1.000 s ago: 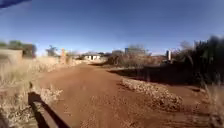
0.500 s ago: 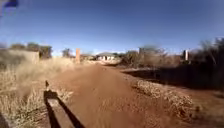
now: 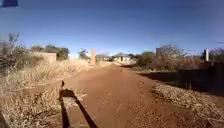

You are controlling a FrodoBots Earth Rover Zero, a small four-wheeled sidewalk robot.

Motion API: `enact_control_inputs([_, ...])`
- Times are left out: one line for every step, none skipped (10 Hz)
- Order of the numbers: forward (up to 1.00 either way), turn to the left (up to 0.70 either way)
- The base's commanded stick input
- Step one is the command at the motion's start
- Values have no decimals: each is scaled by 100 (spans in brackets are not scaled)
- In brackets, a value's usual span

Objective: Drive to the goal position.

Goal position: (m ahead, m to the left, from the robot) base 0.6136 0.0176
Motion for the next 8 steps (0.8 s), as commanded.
enact_control_inputs([50,0])
enact_control_inputs([50,0])
enact_control_inputs([50,0])
enact_control_inputs([50,0])
enact_control_inputs([50,0])
enact_control_inputs([50,0])
enact_control_inputs([50,0])
enact_control_inputs([50,0])
